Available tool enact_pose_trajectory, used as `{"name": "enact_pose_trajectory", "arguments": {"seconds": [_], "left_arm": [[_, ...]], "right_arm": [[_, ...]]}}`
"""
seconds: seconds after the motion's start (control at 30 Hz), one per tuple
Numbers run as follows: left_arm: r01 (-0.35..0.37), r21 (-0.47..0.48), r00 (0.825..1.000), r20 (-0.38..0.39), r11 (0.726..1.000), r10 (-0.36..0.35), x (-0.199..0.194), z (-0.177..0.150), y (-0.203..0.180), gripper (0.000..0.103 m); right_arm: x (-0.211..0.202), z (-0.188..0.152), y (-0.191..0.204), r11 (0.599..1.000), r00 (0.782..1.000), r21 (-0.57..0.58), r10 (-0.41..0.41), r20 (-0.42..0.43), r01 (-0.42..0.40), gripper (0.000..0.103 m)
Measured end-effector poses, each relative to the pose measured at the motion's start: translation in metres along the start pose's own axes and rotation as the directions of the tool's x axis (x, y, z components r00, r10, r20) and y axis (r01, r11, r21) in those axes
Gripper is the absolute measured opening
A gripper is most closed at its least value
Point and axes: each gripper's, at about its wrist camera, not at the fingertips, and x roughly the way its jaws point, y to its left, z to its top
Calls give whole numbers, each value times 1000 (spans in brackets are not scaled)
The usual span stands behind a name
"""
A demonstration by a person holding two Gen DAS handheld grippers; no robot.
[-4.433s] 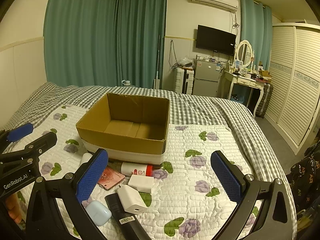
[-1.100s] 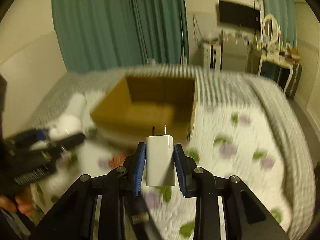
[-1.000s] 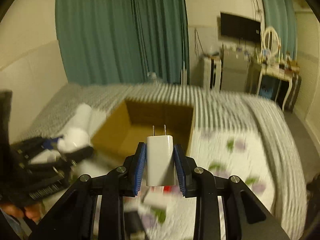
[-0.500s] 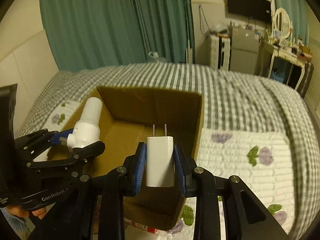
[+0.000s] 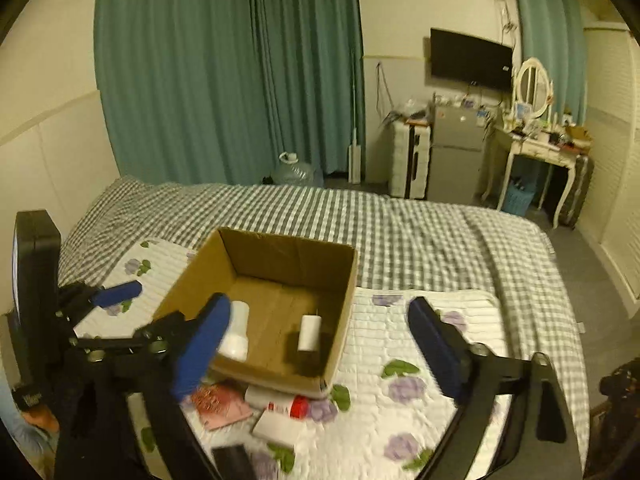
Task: Organize rigid objects
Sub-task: 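Lower the hair dryer and charger into the cardboard box and open both tools, then grasp the pale blue earbud case with the left tool while the right grasps the black speaker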
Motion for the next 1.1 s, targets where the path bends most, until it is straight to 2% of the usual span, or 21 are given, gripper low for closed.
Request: {"name": "enact_pose_trajectory", "arguments": {"seconds": [0.13,0.27,0.37,0.5,0.67,0.73,0.8,0.87,0.93,0.97,1.0,1.1], "left_arm": [[49,-1,998,38,999,-49,-32,-9,-3,69],[100,-2,993,71,995,-99,-52,-35,-5,69],[84,-1,995,62,996,-83,-51,-57,-9,69],[45,-1,999,14,999,-44,-30,-99,-12,69],[29,30,998,-55,999,-27,0,-130,-15,69],[43,31,997,-69,999,-41,7,-135,-16,69],[59,33,995,-83,998,-56,14,-138,-17,69],[70,39,993,-94,997,-66,19,-140,-18,69],[76,49,992,-105,996,-70,23,-141,-21,69],[79,54,991,-112,995,-72,24,-143,-21,69],[82,56,990,-118,995,-75,25,-144,-22,69],[112,58,985,-142,992,-103,25,-148,-27,69]], "right_arm": [[-35,-13,10,1000,1000,-9,-27,8,27,97],[-53,-39,17,999,999,-15,-48,-11,47,97],[-52,-69,21,998,998,-20,-53,-45,52,97],[-22,-113,31,999,989,-43,-32,-141,26,97],[33,-162,47,993,953,-117,-22,-303,-15,97],[49,-175,50,992,935,-118,8,-354,-53,91],[65,-186,52,991,912,-105,37,-409,-88,76],[76,-194,56,987,892,-82,90,-443,-140,72],[81,-196,60,981,882,-82,119,-455,-175,60],[80,-196,62,977,877,-79,140,-459,-197,48],[79,-196,62,975,877,-76,151,-456,-208,44],[69,-189,51,988,912,-95,77,-404,-125,44]]}}
